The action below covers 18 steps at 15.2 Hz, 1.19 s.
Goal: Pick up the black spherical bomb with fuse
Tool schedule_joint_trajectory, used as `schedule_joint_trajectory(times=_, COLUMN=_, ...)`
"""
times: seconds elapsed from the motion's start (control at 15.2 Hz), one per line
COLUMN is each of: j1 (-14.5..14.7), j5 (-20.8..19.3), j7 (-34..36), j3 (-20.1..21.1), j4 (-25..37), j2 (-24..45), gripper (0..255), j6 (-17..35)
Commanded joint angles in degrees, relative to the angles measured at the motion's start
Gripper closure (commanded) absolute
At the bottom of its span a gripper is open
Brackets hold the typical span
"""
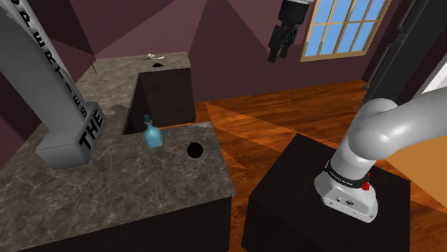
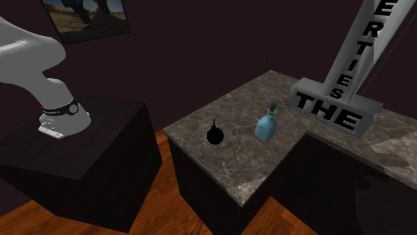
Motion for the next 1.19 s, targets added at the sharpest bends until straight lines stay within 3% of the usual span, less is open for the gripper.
schedule_joint_trajectory(times=0.0, j1=0.0, j5=0.0, j7=0.0, j3=0.0, j4=0.0, j2=0.0, gripper=0, j6=0.0)
schedule_joint_trajectory(times=0.59, j1=1.2, j5=-0.3, j7=1.7, j3=5.3, j4=-6.6, j2=10.5, gripper=0, j6=17.5)
schedule_joint_trajectory(times=1.12, j1=1.2, j5=-3.0, j7=4.8, j3=10.0, j4=-7.1, j2=24.6, gripper=0, j6=32.3)
